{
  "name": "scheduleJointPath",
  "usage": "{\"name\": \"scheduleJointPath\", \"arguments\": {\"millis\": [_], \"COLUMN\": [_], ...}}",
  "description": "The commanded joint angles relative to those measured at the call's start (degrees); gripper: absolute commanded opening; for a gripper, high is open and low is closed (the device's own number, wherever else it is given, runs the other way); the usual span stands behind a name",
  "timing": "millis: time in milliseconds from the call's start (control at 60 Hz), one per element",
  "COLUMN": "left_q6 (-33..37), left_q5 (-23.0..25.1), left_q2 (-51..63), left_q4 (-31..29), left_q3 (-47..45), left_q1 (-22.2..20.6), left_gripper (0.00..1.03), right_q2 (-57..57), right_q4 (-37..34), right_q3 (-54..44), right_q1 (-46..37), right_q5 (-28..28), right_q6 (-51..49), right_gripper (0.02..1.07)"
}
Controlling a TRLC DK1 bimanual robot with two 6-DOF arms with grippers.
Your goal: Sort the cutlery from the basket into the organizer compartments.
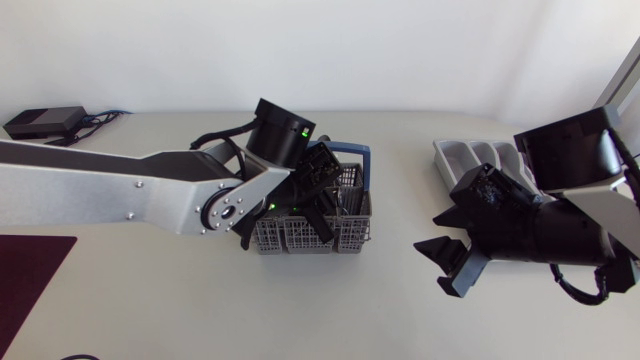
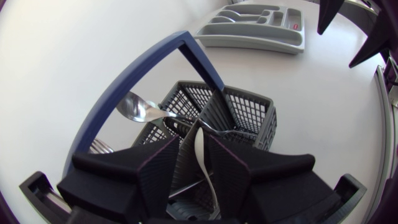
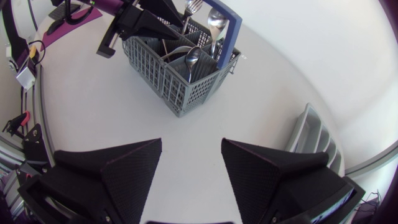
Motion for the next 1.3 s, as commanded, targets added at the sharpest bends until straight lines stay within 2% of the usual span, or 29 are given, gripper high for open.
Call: {"name": "scheduleJointPath", "arguments": {"millis": [0,50,367,1000,1283], "left_q6": [0.92,1.1,2.59,6.46,6.81], "left_q5": [-1.09,-1.36,-4.87,-12.43,-14.63], "left_q2": [2.38,2.82,4.75,9.59,11.43], "left_q4": [-1.12,-1.38,-1.12,3.71,1.52], "left_q3": [2.23,2.23,2.23,2.94,5.57], "left_q1": [-0.9,-1.25,-1.96,-4.06,-4.77], "left_gripper": [0.36,0.38,0.39,0.38,0.38], "right_q2": [-0.42,-0.51,-0.69,-2.18,-2.71], "right_q4": [0.75,0.75,0.93,0.49,0.14], "right_q3": [-1.83,-1.91,-2.0,-2.62,-2.7], "right_q1": [0.23,0.23,0.32,0.75,1.02], "right_q5": [-0.42,-0.42,-0.77,-0.95,-0.95], "right_q6": [-0.72,-0.9,-0.81,-0.64,-0.55], "right_gripper": [0.72,0.72,0.74,0.74,0.74]}}
